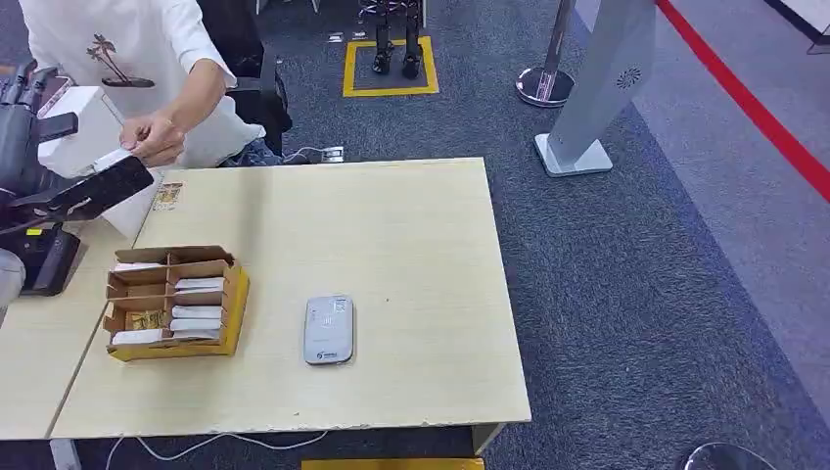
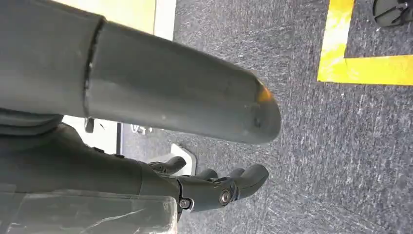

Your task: Pass the card to the sensor for recognition and then transmit it.

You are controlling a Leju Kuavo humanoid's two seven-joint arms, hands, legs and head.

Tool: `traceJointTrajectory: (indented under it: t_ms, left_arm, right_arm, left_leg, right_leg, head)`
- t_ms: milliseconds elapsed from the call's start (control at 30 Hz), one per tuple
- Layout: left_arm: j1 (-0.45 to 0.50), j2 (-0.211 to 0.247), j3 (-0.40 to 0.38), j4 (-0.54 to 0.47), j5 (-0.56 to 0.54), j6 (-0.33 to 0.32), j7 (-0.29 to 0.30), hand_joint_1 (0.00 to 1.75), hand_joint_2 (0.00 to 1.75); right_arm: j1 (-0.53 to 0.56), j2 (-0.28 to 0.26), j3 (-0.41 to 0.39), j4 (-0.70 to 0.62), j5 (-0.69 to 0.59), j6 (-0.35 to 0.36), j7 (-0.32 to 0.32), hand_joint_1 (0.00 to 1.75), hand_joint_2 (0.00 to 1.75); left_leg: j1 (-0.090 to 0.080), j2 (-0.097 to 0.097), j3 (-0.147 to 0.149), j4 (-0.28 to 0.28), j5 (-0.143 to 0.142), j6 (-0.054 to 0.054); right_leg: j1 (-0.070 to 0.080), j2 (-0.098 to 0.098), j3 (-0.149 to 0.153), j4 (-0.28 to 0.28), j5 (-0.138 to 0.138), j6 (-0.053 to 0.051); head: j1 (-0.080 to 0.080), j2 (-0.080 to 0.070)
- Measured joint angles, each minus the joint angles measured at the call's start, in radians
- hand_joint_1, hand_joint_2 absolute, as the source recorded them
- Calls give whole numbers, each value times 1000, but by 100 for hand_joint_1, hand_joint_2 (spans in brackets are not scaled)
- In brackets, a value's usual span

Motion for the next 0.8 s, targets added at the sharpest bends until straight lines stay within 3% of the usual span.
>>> traceJointTrajectory:
  t_ms: [200,233,267,800]
  left_arm:
    - [85,-13,-32,0,11,6,-8,0,175]
    - [95,-14,-37,0,12,7,-9,106,175]
    - [103,-15,-40,0,14,7,-11,175,175]
    - [142,-19,-60,3,7,27,-8,175,175]
  right_arm:
    - [0,2,0,1,-11,0,0,0,0]
    - [0,2,0,1,-11,0,0,0,0]
    - [0,2,0,1,-11,0,0,0,0]
    - [0,8,0,2,-8,0,0,0,0]
  left_leg:
    - [0,0,0,0,0,0]
    - [0,0,0,0,0,0]
    - [0,0,0,0,0,0]
    - [0,0,0,0,0,0]
  right_leg:
    - [0,0,0,0,0,0]
    - [0,0,0,0,0,0]
    - [0,0,0,0,0,0]
    - [0,0,0,0,0,0]
  head:
    - [0,0]
    - [0,0]
    - [0,0]
    - [0,0]
